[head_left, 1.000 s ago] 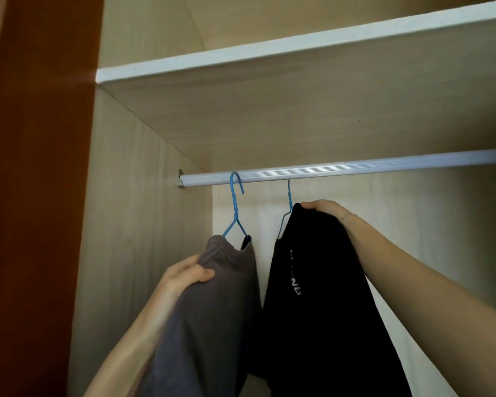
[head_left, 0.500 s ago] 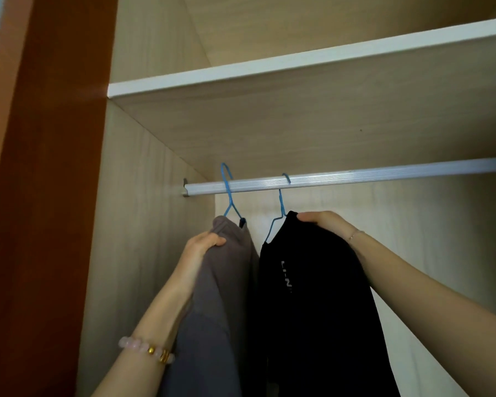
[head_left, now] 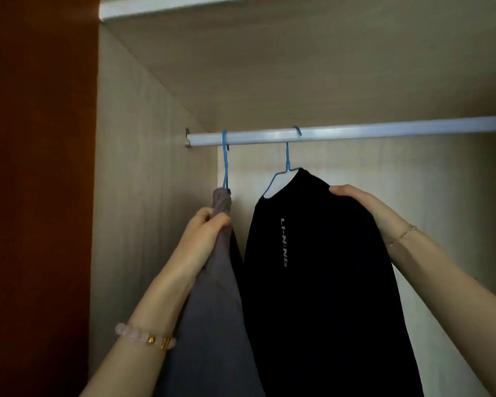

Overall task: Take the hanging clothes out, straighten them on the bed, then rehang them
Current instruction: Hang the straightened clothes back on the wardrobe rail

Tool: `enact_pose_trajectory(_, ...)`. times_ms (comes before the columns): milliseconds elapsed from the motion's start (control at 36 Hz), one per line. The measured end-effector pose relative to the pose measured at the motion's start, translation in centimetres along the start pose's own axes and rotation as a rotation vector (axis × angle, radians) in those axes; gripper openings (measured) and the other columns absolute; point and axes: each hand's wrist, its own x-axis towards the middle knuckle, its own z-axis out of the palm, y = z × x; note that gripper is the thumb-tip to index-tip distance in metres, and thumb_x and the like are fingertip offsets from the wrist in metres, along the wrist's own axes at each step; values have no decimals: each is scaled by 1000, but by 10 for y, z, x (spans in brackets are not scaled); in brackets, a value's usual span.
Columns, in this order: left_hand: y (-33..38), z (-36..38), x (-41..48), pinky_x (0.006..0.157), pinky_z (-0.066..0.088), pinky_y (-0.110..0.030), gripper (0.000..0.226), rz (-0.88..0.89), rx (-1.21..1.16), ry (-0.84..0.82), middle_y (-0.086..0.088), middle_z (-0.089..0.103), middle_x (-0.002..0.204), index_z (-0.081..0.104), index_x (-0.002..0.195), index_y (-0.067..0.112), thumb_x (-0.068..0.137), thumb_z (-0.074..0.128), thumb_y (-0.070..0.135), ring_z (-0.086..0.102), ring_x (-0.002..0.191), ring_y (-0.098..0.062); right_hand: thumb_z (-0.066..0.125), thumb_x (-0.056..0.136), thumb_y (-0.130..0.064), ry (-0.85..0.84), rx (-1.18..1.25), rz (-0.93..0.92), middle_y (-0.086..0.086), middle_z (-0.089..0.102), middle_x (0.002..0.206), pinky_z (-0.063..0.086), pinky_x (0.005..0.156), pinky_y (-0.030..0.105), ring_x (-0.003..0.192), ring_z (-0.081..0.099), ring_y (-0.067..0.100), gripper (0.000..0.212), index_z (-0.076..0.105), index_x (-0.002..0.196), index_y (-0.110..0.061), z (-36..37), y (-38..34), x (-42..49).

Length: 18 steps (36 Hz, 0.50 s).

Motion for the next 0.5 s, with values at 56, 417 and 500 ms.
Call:
enact_pose_trajectory(56, -8, -1, -10, 67, 46, -28, 11, 19, 93, -7, -7, 57, 83, 53, 90, 13, 81, 58, 12, 54, 73, -17, 54, 94, -20, 56, -59, -44, 3, 71, 68, 52, 47, 16, 50, 68, 9, 18, 67, 83, -13, 4, 11, -17)
enact_pose_trajectory(417, -168, 12, -149, 75, 45, -18, 34, -213, 266, 31, 14, 60, 94, 53, 122, 12, 90, 57, 4, 58, 99, -13, 55, 95, -7, 269, -240, 81, -3, 65, 103, 52, 65, 3, 76, 67, -6, 32, 54, 125, -18, 11, 200, -123)
enact_pose_trajectory(500, -200, 7, -196, 65, 48, -9, 22, -341, 279, 52, 15, 61, 86, 58, 113, 10, 92, 55, 3, 60, 80, -1, 53, 96, -4, 223, -231, 253, -7, 67, 100, 54, 83, 13, 82, 68, -5, 23, 60, 112, -19, 2, 271, -155)
